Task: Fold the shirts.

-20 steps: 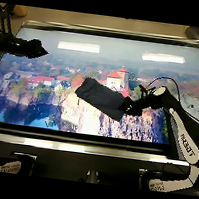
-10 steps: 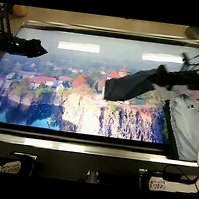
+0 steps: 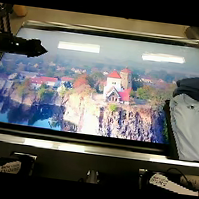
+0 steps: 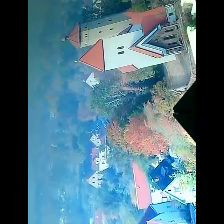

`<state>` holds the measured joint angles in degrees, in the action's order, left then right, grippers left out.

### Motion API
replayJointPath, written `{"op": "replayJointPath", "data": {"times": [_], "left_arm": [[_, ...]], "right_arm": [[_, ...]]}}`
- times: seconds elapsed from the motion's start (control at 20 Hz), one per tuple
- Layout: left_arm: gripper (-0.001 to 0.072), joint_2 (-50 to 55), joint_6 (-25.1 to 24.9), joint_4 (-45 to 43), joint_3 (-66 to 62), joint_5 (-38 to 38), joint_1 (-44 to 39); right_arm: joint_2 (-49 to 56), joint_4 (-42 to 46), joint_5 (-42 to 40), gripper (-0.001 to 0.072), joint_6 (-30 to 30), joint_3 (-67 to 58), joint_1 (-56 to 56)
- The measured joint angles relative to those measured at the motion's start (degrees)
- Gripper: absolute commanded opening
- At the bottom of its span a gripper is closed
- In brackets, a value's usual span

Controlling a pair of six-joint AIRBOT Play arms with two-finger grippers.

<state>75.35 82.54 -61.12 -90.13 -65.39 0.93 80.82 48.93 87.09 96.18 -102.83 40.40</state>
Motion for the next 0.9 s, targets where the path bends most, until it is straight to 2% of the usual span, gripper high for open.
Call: {"op": "replayJointPath", "data": {"times": [0.2,0.35,0.45,0.6,0.9], "left_arm": [[0.0021,0.0,-1.0,0.0,0.0,0.3,0.0],[0.0022,0.1,-1.4,0.0,0.0,0.7,0.0],[0.0021,0.2,-1.4,0.0,0.0,1.6,0.0],[0.0022,0.5,-1.5,0.0,0.0,2.6,0.0],[0.0022,1.0,-1.6,0.0,0.0,3.3,0.0]], "right_arm": [[-3.4,0.2,4.0,0.0019,1.6,-0.7,6.5],[-5.0,1.9,10.9,0.0019,1.9,-0.8,9.7],[-6.1,6.5,14.1,0.0019,2.0,-0.3,10.7],[-8.4,18.0,16.7,0.0019,1.7,4.2,11.4],[-12.8,36.9,17.8,0.0020,0.2,22.8,11.7]]}}
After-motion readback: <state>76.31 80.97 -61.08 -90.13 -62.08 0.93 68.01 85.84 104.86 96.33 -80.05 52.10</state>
